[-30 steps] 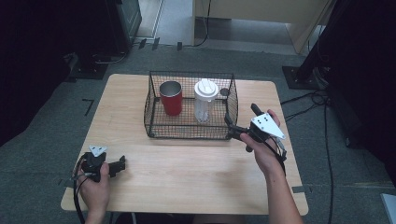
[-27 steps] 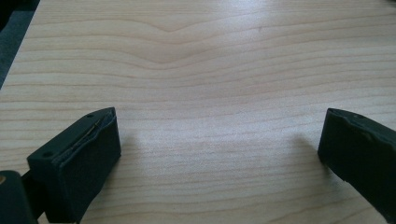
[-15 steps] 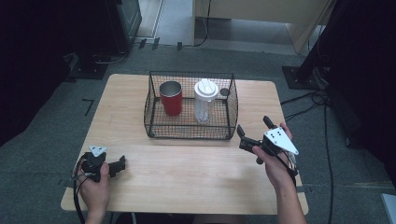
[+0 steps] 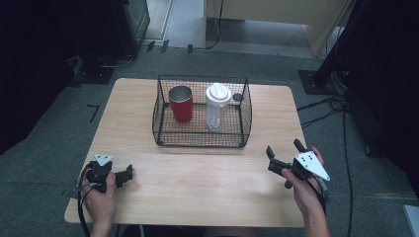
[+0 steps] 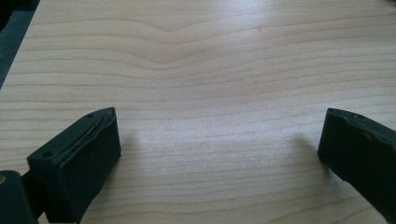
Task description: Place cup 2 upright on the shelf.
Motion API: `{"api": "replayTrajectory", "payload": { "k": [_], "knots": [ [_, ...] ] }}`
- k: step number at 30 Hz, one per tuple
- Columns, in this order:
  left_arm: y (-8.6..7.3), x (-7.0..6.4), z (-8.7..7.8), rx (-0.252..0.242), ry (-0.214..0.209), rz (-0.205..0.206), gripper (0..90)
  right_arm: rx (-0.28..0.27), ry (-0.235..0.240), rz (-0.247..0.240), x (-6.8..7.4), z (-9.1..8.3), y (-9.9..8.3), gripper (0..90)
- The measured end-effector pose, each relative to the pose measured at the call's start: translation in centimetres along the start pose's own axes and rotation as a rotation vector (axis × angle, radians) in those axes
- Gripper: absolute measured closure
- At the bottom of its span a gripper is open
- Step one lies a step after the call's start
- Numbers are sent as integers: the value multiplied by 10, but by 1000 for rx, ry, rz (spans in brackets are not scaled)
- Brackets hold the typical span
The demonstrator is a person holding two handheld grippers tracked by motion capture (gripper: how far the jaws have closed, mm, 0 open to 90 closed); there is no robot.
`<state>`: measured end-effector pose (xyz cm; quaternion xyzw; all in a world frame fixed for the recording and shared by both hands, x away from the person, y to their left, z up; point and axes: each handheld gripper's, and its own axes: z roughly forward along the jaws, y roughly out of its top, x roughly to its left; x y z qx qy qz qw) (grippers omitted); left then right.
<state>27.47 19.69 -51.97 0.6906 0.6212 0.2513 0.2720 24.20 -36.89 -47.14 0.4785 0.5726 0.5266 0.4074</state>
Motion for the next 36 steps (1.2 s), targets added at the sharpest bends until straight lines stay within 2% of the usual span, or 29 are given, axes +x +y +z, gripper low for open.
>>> {"api": "replayTrajectory", "payload": {
  "k": [4,18,27,29,33,36],
  "knots": [
    [0,0,0,0,0,0,0,8,-18,-9,-6,-6,-6,0],
    [0,0,0,0,0,-1,0,62,-101,14,-32,-31,-35,0],
    [0,0,0,0,0,1,0,127,-141,8,-48,-50,-52,0],
    [0,0,0,-1,0,1,0,140,-146,0,-49,-52,-54,0],
    [0,0,0,0,0,1,0,166,-170,16,-55,-59,-54,0],
    [0,0,0,-1,0,1,0,202,-179,4,-57,-61,-55,0]
  ]
}}
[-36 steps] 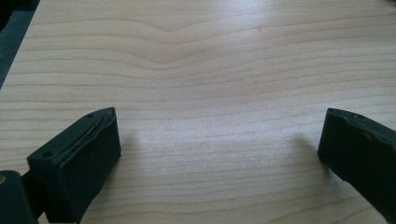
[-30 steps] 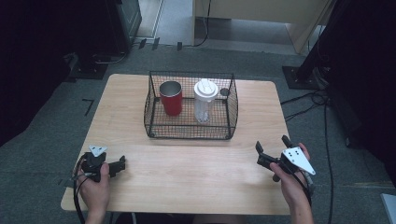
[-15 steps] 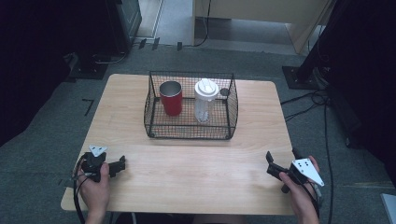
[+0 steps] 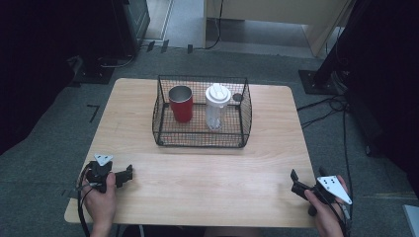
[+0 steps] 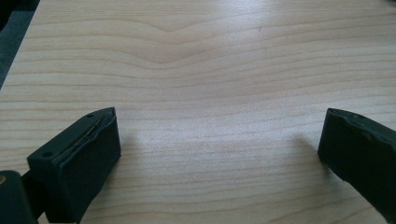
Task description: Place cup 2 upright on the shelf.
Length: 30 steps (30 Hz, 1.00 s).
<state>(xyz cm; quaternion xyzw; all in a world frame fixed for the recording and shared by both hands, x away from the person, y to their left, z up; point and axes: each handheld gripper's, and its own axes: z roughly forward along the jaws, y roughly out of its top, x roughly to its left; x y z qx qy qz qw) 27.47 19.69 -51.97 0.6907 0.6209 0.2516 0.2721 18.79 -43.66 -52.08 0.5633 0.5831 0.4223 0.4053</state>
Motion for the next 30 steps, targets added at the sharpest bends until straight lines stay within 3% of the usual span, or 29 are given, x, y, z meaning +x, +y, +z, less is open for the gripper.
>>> {"api": "replayTrajectory", "payload": {
  "k": [2,3,7,9,11,13,17,23,30],
  "knots": [
    [0,0,0,0,0,0,0,21,2,-7,0,0,0,24],
    [0,0,0,-1,-1,0,0,39,5,3,-1,0,0,87],
    [0,0,0,0,0,0,0,78,-19,28,-3,2,1,89],
    [0,0,0,0,-1,0,0,109,-10,28,-2,3,1,84],
    [0,0,0,-1,0,0,0,173,18,23,-1,5,1,64],
    [0,0,0,-1,-1,0,0,245,12,8,1,10,2,64],
    [0,0,0,-1,0,0,0,285,8,0,1,14,3,64],
    [0,0,0,-1,0,0,0,436,71,-23,3,24,1,56],
    [0,0,0,-1,0,0,0,441,81,-22,3,24,1,54]
  ]
}}
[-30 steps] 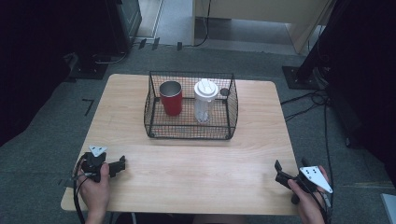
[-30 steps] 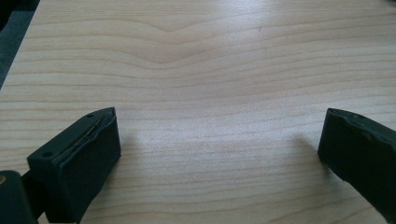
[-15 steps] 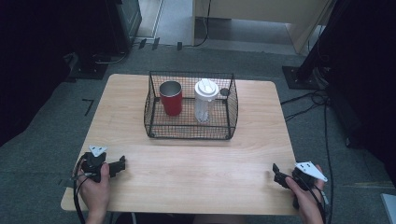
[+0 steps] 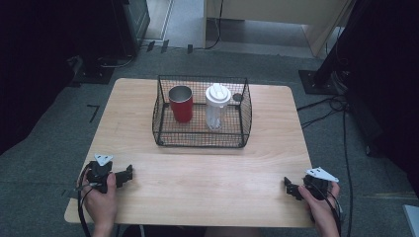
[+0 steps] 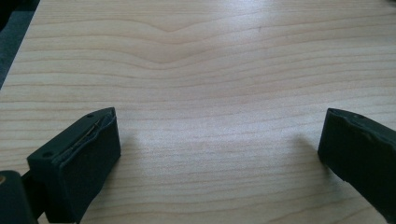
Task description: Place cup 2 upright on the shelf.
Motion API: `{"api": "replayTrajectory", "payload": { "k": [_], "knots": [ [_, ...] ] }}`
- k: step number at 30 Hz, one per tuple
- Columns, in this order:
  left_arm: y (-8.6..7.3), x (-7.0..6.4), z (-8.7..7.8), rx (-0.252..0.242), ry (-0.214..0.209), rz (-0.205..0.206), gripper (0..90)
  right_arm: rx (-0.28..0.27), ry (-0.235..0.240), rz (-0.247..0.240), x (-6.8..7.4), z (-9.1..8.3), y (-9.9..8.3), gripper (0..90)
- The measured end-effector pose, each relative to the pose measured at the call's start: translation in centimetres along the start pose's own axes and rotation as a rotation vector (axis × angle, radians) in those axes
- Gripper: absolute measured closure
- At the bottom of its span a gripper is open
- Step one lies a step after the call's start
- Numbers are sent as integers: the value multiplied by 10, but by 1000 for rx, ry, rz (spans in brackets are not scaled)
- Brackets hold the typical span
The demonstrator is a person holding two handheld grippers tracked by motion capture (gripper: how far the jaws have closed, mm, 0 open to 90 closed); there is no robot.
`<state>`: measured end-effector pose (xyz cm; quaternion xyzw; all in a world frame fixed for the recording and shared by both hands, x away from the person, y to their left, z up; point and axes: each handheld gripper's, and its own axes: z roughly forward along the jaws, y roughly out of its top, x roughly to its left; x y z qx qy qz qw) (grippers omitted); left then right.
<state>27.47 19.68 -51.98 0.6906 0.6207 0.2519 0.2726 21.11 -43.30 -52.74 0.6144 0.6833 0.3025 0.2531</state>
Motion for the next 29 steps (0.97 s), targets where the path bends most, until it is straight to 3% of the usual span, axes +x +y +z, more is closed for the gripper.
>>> {"api": "replayTrajectory", "payload": {
  "k": [6,12,29],
  "knots": [
    [0,0,0,0,0,-1,0,13,-19,17,0,1,1,8],
    [1,-2,1,-1,23,-26,0,14,-22,21,0,2,1,6],
    [2,-2,1,0,22,-25,0,13,-31,27,2,2,1,7]
  ]
}}
